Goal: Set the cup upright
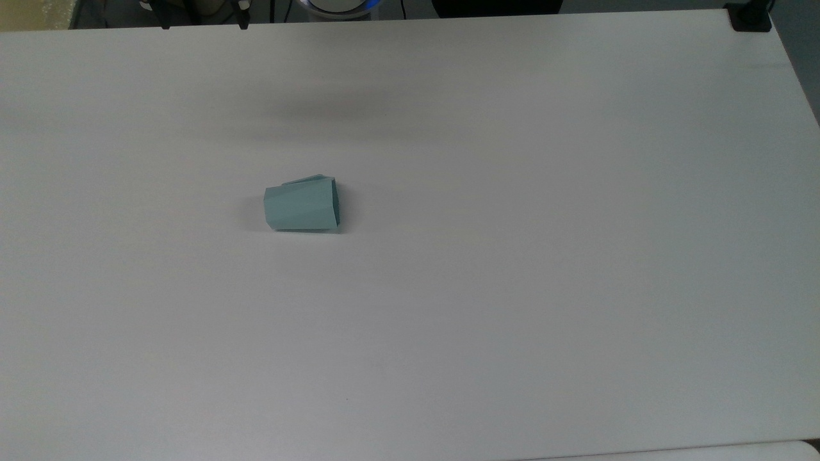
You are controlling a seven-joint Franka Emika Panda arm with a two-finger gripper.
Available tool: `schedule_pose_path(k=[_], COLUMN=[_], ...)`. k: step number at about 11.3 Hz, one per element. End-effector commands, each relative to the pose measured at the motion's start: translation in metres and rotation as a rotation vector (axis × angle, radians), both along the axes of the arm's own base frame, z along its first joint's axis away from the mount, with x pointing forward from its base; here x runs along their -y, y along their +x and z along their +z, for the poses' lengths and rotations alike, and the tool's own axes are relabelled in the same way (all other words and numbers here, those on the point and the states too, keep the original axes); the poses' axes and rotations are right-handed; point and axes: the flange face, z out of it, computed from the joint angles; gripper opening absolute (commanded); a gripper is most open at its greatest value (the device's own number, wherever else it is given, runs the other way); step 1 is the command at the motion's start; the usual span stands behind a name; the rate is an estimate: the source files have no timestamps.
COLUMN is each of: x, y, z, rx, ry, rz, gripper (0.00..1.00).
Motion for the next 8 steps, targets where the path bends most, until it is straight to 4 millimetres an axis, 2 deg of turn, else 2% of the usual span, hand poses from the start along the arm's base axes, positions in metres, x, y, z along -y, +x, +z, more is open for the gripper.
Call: schedule_pose_path(k=[1,5,8], x=[-0.006,0.002,0.002], y=[-0.005,-0.008,-0.008], z=[-0.008,0.011,0.011], rx=[-0.059,-0.029,-0.032], ry=[-0.078,-0.041,-0.038], rz=[0.015,-0.008,-0.01], gripper=[1.0,1.0,1.0])
